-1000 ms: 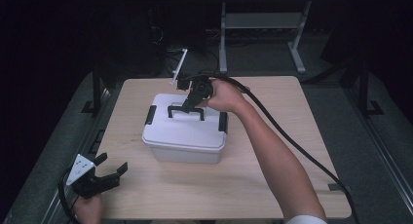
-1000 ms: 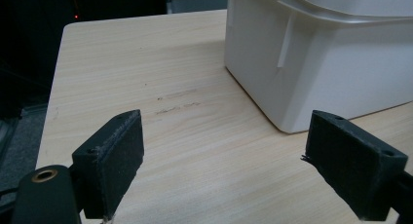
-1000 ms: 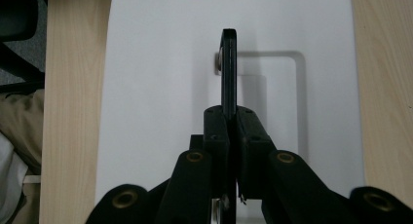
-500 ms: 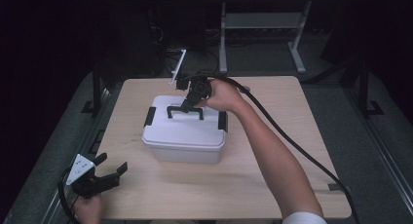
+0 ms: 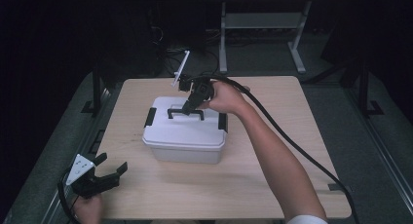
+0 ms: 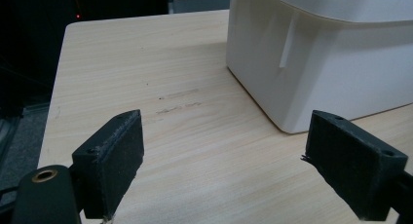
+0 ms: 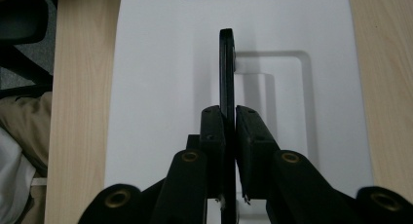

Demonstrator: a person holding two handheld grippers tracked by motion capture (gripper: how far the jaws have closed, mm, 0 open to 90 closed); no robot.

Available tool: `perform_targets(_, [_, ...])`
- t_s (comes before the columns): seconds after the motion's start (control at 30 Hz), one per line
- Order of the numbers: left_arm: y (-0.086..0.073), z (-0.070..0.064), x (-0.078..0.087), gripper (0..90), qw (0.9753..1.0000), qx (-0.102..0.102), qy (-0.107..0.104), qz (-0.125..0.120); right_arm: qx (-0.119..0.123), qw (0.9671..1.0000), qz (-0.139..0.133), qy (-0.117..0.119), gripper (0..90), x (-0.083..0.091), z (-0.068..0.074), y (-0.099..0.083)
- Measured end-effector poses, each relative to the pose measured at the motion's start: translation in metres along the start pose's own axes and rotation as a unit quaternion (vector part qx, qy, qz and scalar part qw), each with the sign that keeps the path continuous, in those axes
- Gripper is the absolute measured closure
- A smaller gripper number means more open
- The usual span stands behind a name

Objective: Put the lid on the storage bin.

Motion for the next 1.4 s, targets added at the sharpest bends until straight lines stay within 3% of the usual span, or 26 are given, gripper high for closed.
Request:
perform_targets(0.57, [-0.001,-0.001,0.002,13.3,1.0,-0.002,0.001,-0.001,-0.014,0.9996,-0.02,-0.013,80.2,0.028,0.01,-0.013])
perform_targets(1.4, [-0.001,-0.005,-0.002,13.3,1.0,-0.006,-0.004,0.002,-0.054,0.9977,-0.02,-0.035,76.8,0.051,0.014,-0.057])
Point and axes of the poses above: each handheld gripper's, and its own axes: x roughly backward along the jaws, y roughly out of its top, z roughly to its left, the point moved 8 cm from there along -x, roughly forward along the jaws, and after that the axes turned 9 degrees about x, right-handed, at the moved point
